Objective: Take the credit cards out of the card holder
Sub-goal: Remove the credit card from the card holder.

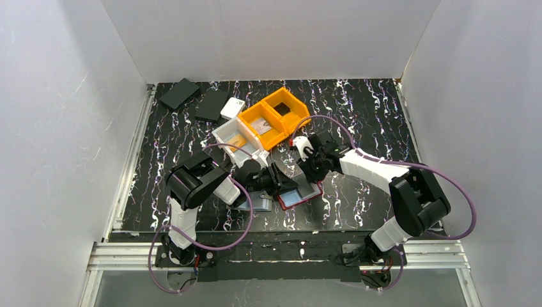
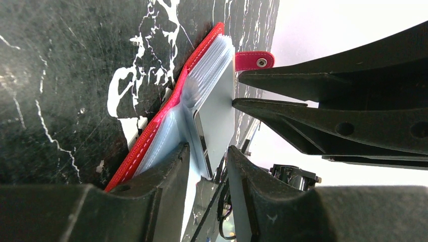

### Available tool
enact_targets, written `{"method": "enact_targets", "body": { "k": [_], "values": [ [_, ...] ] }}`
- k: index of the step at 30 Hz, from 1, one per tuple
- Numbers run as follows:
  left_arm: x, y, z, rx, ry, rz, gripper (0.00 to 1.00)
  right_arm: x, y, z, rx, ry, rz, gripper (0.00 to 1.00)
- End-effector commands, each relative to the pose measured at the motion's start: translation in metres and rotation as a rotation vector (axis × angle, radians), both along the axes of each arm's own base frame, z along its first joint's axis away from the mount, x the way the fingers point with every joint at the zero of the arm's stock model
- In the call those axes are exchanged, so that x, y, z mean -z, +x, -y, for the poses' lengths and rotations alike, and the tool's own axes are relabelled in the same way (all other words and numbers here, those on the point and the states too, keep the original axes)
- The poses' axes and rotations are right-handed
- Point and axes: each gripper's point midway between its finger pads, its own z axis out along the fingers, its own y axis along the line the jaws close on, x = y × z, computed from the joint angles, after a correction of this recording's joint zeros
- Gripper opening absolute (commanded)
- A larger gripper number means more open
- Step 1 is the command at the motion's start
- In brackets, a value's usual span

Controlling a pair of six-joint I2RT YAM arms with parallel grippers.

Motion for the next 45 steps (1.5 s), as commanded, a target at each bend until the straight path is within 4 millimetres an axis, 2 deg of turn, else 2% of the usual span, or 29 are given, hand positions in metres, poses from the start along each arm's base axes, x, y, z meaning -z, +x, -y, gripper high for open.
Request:
{"method": "enact_targets", "body": {
  "k": [1, 22, 27, 45],
  "values": [
    [-0.004, -0.003, 0.003, 0.008, 0.013, -0.003, 0.33, 0.001, 0.008, 0.003, 0.006, -0.045, 0.025, 0.32],
    [0.000, -0.005, 0.005, 0.015, 0.018, -0.012, 0.33, -0.006, 0.008, 0.004, 0.003, -0.044, 0.047, 0.20],
    [0.001, -0.005, 0.004, 0.013, 0.022, -0.013, 0.33, -0.008, 0.008, 0.004, 0.001, -0.037, 0.054, 0.14],
    [0.003, -0.003, 0.007, 0.011, 0.019, -0.023, 0.33, -0.003, 0.001, 0.001, -0.014, -0.022, 0.019, 0.13]
  ]
}}
